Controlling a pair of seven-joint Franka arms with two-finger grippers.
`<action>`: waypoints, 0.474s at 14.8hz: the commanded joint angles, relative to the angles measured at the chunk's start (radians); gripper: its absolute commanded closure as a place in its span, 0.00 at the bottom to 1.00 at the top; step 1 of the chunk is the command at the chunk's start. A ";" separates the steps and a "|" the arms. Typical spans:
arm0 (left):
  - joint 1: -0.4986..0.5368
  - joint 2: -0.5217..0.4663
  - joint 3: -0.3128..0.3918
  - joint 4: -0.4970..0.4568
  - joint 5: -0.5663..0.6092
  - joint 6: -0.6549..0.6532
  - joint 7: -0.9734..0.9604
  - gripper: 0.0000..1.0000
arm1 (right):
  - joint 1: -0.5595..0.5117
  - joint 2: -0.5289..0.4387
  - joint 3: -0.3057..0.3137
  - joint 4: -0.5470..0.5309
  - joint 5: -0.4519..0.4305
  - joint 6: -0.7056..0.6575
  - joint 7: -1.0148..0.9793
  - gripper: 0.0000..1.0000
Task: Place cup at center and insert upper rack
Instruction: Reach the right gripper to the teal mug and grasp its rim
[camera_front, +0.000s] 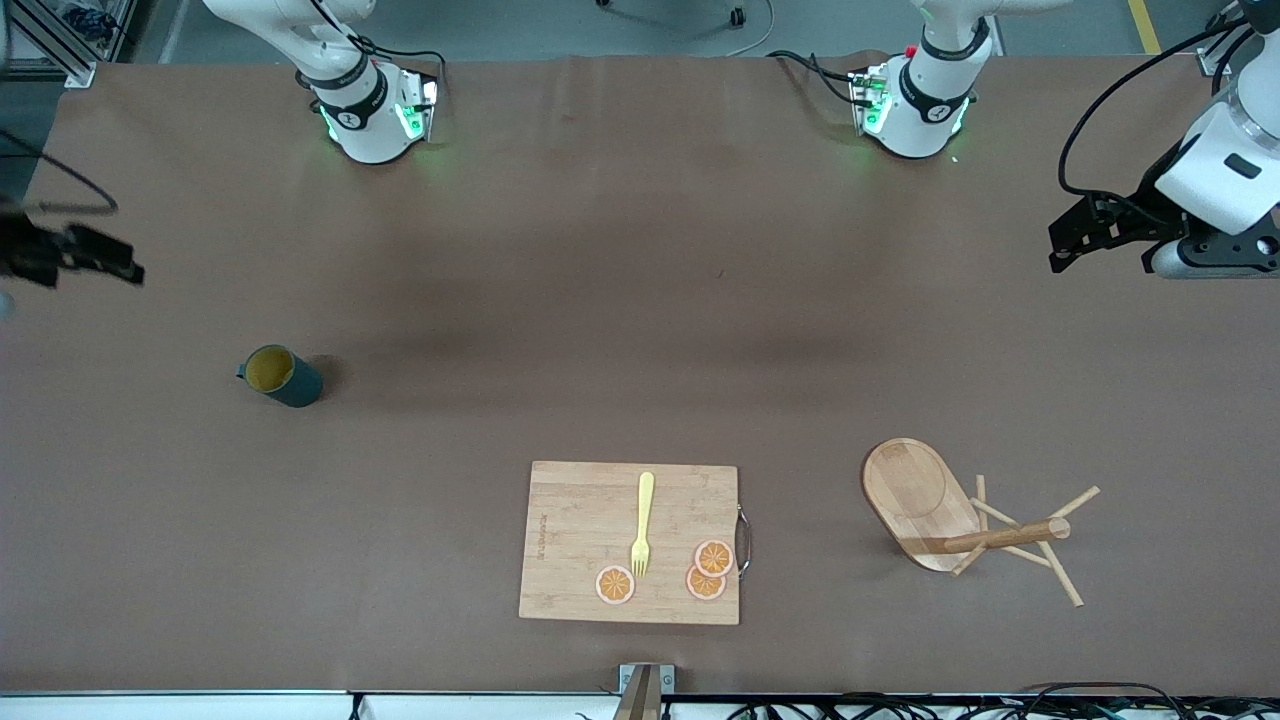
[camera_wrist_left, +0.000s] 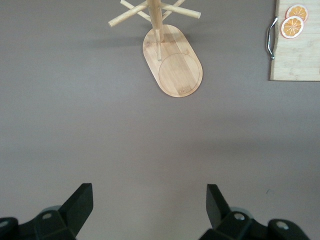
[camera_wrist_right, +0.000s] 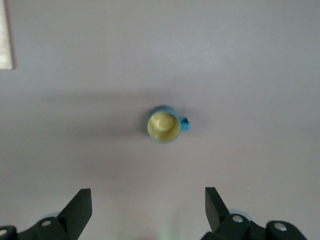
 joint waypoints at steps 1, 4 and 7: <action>0.005 0.009 -0.002 0.025 -0.004 -0.021 0.020 0.00 | -0.022 0.049 0.008 -0.039 0.011 0.072 -0.129 0.00; 0.005 0.012 -0.002 0.025 -0.009 -0.021 0.020 0.00 | -0.028 0.055 0.010 -0.207 0.019 0.231 -0.251 0.00; 0.005 0.010 -0.002 0.025 -0.010 -0.021 0.020 0.00 | -0.032 0.055 0.010 -0.372 0.019 0.426 -0.367 0.00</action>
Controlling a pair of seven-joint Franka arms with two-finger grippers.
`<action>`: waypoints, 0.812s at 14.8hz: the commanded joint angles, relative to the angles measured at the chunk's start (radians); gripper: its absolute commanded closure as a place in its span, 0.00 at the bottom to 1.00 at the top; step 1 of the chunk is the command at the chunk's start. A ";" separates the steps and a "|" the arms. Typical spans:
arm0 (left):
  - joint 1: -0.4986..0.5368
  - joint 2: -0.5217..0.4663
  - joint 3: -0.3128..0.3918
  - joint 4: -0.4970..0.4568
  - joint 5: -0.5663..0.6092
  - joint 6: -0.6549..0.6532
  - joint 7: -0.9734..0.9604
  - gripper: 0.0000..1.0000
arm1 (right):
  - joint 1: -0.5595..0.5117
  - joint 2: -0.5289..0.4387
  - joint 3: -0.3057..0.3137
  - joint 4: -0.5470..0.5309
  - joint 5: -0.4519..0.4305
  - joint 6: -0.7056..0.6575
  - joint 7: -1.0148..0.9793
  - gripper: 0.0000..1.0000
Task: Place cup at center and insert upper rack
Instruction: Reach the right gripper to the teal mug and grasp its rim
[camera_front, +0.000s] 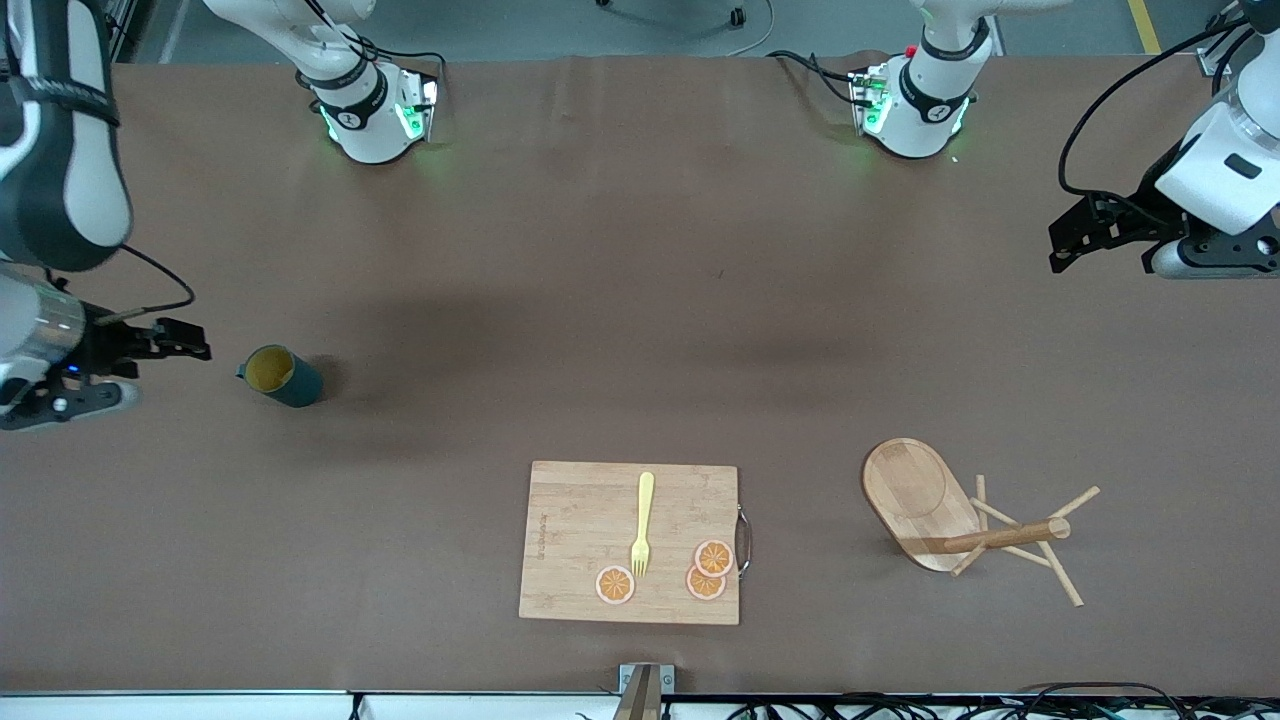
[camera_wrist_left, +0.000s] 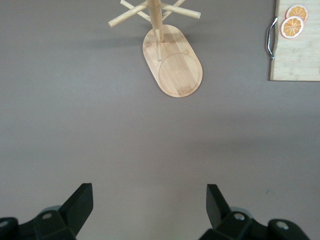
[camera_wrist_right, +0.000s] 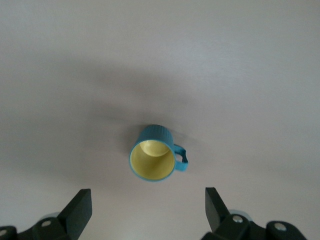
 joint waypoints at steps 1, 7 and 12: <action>0.005 0.009 -0.002 0.024 -0.010 -0.021 0.020 0.00 | -0.034 -0.036 0.010 -0.189 0.018 0.185 -0.111 0.00; 0.005 0.006 -0.002 0.026 -0.004 -0.021 0.020 0.00 | -0.086 0.055 0.010 -0.298 0.018 0.415 -0.274 0.02; 0.005 0.008 -0.002 0.026 -0.004 -0.021 0.017 0.00 | -0.083 0.110 0.014 -0.338 0.019 0.490 -0.280 0.10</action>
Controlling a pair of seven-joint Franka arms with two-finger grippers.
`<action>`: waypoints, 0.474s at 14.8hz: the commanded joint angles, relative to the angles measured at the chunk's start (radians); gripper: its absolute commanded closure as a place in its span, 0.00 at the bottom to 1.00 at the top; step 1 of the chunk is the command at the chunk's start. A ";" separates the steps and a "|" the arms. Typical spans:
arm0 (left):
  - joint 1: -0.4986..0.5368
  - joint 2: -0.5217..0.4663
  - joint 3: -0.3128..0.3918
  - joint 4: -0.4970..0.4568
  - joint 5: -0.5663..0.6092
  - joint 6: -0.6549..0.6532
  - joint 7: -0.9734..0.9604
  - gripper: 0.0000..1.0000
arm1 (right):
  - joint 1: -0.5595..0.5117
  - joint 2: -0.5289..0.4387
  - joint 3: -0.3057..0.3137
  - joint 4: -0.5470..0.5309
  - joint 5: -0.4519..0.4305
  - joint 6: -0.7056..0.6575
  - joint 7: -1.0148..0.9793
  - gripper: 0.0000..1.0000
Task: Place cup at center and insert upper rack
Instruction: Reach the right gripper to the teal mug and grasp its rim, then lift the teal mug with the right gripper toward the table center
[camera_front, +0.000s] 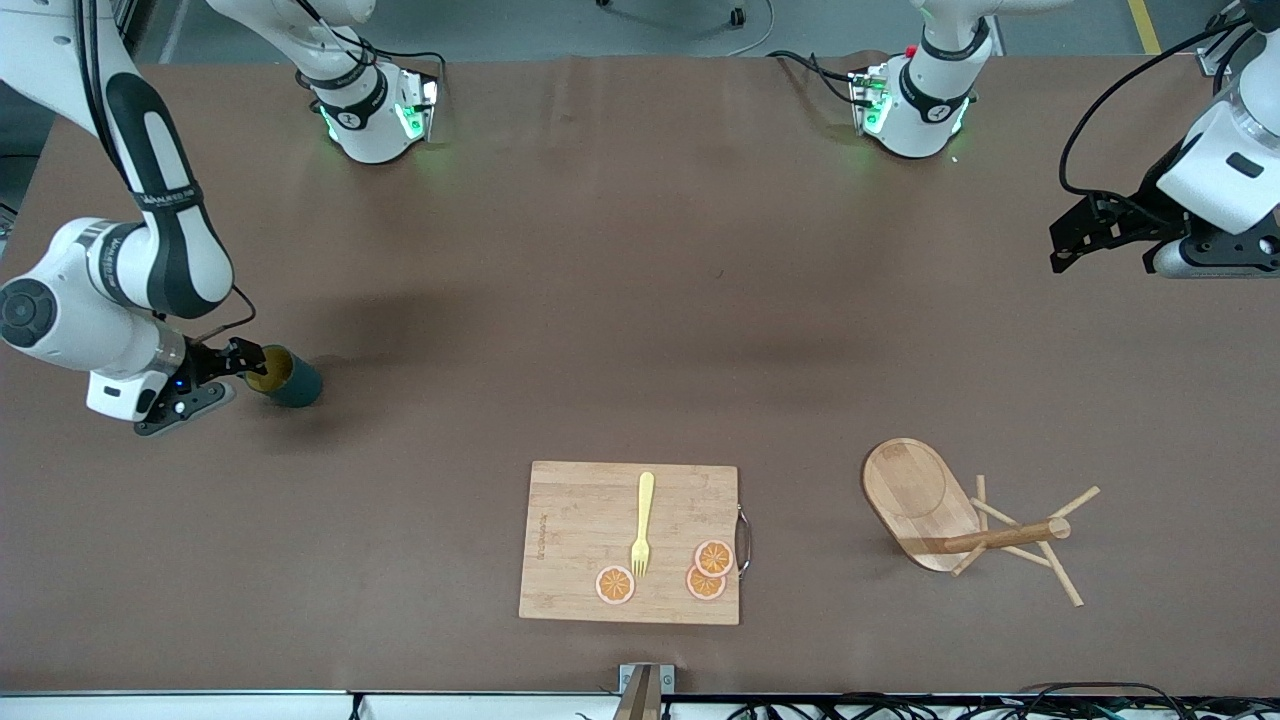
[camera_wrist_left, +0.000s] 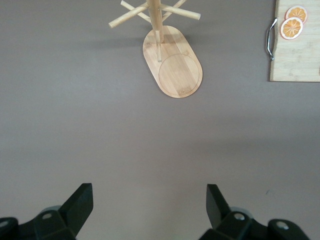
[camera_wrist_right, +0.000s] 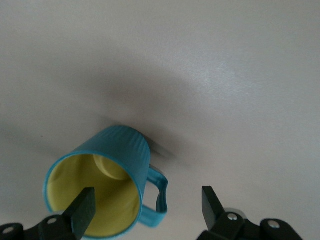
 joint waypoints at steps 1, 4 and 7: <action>0.005 0.009 -0.002 0.023 -0.004 -0.021 0.016 0.00 | -0.009 0.006 0.013 -0.049 0.019 0.063 -0.022 0.13; 0.004 0.011 -0.002 0.023 -0.004 -0.021 0.010 0.00 | -0.008 0.016 0.014 -0.072 0.019 0.091 -0.026 0.68; 0.005 0.011 -0.002 0.023 -0.004 -0.021 0.011 0.00 | -0.006 0.011 0.016 -0.069 0.045 0.056 -0.014 1.00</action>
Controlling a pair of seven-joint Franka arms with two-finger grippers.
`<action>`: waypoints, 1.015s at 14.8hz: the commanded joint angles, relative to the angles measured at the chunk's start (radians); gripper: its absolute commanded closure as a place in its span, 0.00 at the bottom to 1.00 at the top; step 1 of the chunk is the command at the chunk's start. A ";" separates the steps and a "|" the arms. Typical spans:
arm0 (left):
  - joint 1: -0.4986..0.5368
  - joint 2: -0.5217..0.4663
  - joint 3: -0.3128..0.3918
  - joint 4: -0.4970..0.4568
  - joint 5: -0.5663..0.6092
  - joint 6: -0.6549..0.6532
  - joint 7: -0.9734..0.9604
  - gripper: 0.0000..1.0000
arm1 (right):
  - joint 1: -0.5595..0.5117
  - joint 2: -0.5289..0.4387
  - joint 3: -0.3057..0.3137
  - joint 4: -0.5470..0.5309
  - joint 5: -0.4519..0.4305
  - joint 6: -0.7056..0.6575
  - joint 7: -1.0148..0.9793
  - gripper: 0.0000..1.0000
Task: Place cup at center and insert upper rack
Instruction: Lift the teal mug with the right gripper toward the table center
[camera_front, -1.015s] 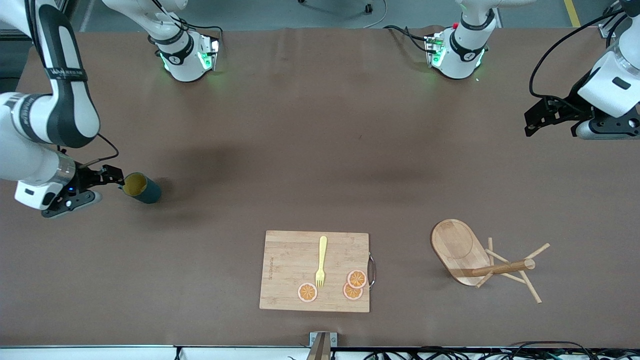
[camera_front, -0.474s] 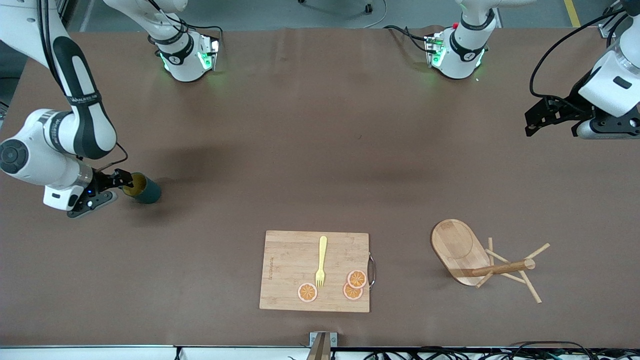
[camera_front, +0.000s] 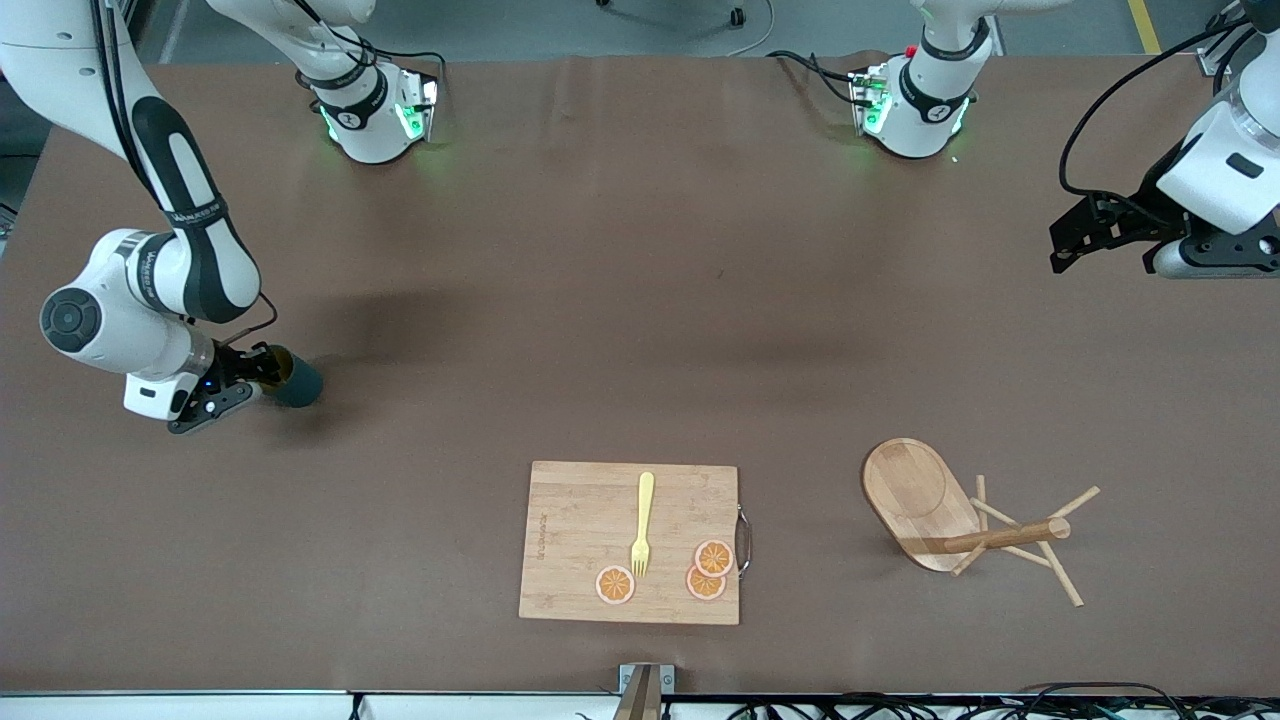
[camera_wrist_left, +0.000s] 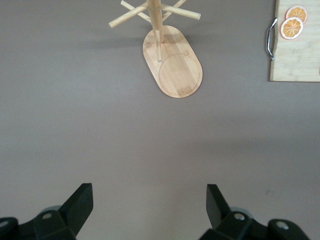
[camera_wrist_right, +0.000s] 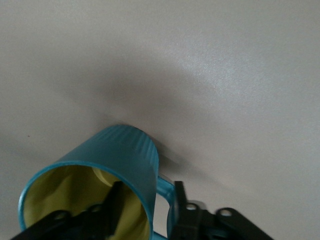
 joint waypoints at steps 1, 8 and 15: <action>0.005 0.010 -0.002 0.023 -0.004 -0.020 0.011 0.00 | 0.000 -0.034 0.007 -0.012 0.093 -0.056 -0.008 1.00; 0.004 0.012 -0.002 0.021 -0.004 -0.020 0.011 0.00 | 0.205 -0.192 0.009 0.057 0.155 -0.316 0.459 1.00; -0.006 0.012 -0.002 0.021 -0.004 -0.020 0.008 0.00 | 0.679 -0.162 0.007 0.199 0.155 -0.304 1.257 1.00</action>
